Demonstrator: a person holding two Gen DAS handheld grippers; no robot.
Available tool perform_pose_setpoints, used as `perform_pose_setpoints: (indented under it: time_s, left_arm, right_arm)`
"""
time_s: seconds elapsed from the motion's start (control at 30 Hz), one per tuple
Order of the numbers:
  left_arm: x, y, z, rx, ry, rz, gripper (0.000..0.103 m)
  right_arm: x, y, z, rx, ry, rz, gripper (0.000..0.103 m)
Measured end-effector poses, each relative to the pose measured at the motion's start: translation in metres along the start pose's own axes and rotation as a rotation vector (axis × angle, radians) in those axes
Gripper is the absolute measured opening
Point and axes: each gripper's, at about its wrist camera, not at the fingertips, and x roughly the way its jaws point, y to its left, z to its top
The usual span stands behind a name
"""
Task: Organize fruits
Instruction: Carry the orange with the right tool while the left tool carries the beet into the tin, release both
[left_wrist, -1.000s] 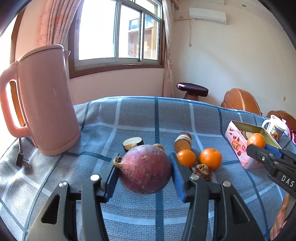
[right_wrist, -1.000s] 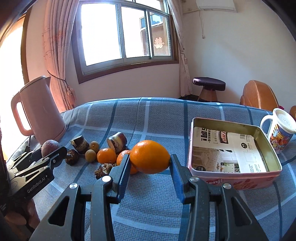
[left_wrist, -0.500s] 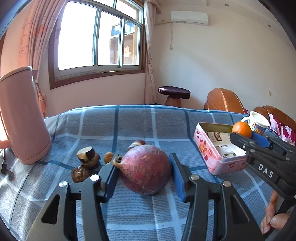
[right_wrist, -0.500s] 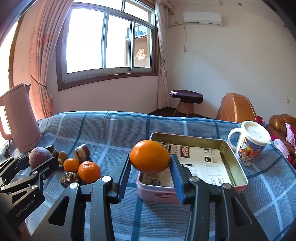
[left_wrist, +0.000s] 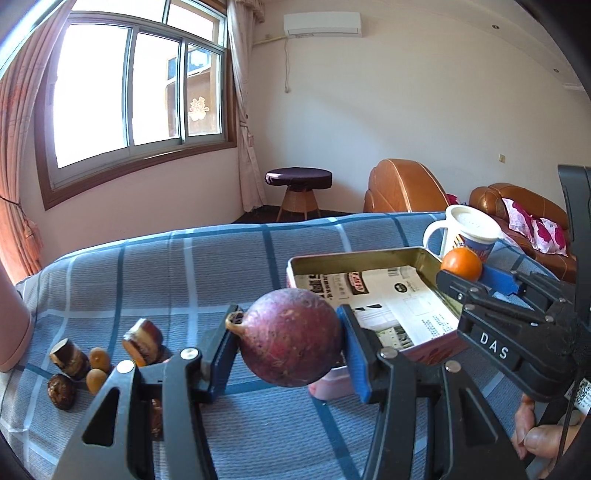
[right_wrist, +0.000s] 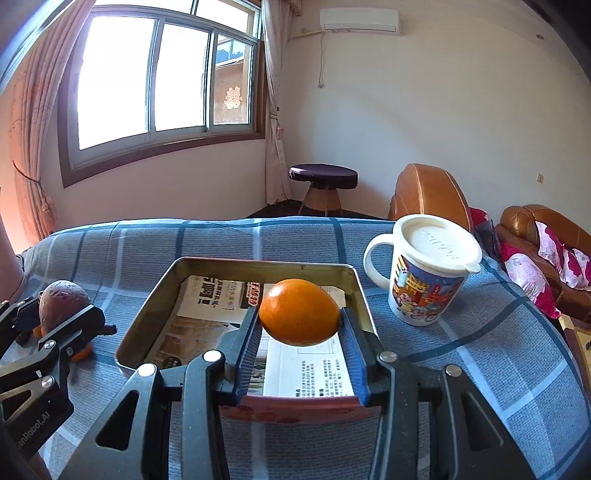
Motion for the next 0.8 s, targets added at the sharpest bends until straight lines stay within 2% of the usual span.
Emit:
perform_pose_setpoints:
  time_s: [0.27,0.57,0.8]
  left_arm:
    - [0.037,-0.029,0.009,0.005,0.072,-0.047,0.054]
    - [0.059,-0.037,0.005,0.035,0.147,-0.049,0.054]
    - [0.065,-0.041,0.003,0.056,0.174,-0.039,0.054]
  right_arm:
    - [0.029,-0.020,-0.004,0.010,0.104,0.017,0.045]
    - [0.042,-0.020,-0.007,-0.002,0.147,0.042,0.045]
    - [0.047,-0.017,-0.009,-0.012,0.170,0.067,0.045]
